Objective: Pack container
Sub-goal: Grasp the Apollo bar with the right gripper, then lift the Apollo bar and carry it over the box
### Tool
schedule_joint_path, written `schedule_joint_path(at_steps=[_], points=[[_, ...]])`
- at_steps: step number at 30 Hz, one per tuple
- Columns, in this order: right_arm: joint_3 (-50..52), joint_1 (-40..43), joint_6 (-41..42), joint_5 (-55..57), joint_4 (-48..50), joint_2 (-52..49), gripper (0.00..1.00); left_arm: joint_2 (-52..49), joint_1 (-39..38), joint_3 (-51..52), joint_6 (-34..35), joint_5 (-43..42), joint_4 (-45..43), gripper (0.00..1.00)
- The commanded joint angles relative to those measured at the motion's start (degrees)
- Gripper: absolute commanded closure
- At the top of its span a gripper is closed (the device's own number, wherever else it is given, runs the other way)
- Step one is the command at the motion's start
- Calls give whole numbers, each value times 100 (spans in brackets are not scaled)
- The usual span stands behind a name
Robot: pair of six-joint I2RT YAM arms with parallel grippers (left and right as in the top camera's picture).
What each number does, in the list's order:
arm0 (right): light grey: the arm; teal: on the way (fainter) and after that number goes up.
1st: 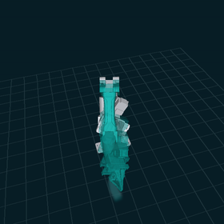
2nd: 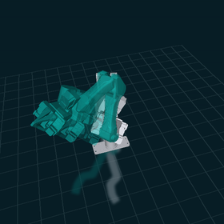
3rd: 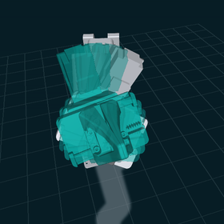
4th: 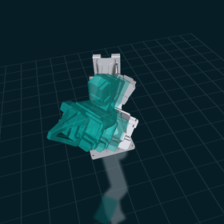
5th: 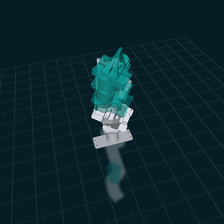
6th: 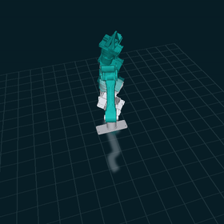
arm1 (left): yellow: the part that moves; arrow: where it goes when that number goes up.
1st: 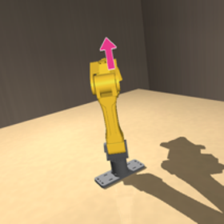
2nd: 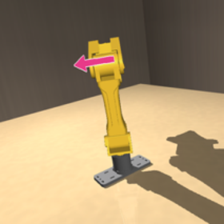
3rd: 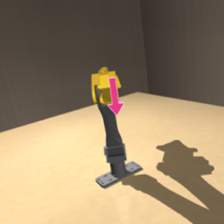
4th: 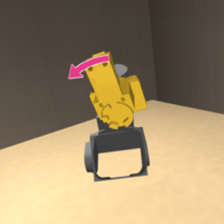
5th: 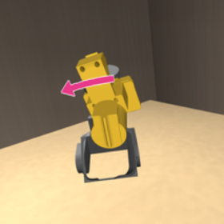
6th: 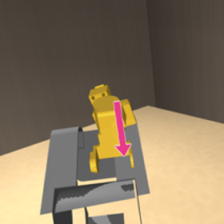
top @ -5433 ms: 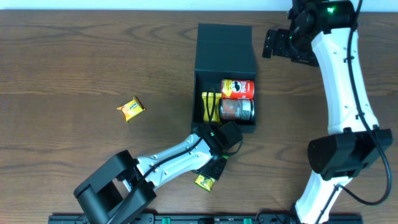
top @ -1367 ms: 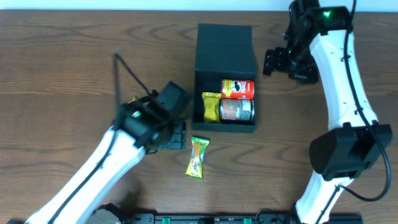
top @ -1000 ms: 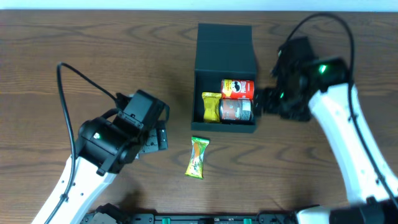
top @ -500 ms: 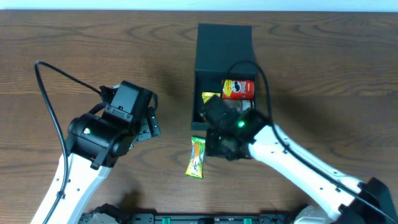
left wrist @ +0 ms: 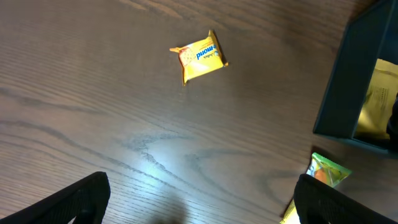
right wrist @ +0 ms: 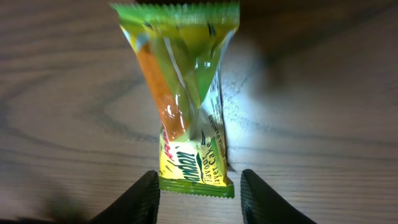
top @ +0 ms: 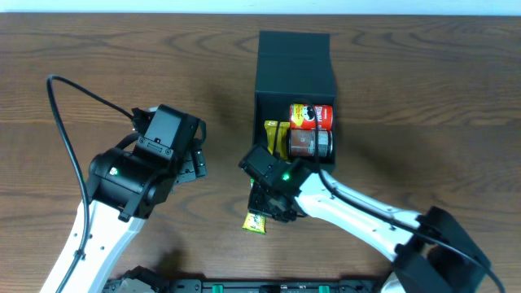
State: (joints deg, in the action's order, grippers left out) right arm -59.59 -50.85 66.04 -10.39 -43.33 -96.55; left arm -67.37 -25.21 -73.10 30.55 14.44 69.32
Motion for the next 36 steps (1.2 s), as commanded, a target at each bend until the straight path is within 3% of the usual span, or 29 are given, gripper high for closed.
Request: schedule_joint_path(at_steps=[1,8,13,21,36], points=[[20,-79,122,-131,92,-107,62,0,22,-68,-144,168,4,4],[20,-175,120,-160,249,-168,65,0,22,-68,-146,223,7,5],[20,-175,122,-13,271,-205,79,0,22,-68,-173,271,4,5],[20,-173,52,304,302,-369,67,-2,22,-68,-227,271,2,4],[22,-173,57,763,592,-400,77,-2,22,-68,-284,273,2,5]])
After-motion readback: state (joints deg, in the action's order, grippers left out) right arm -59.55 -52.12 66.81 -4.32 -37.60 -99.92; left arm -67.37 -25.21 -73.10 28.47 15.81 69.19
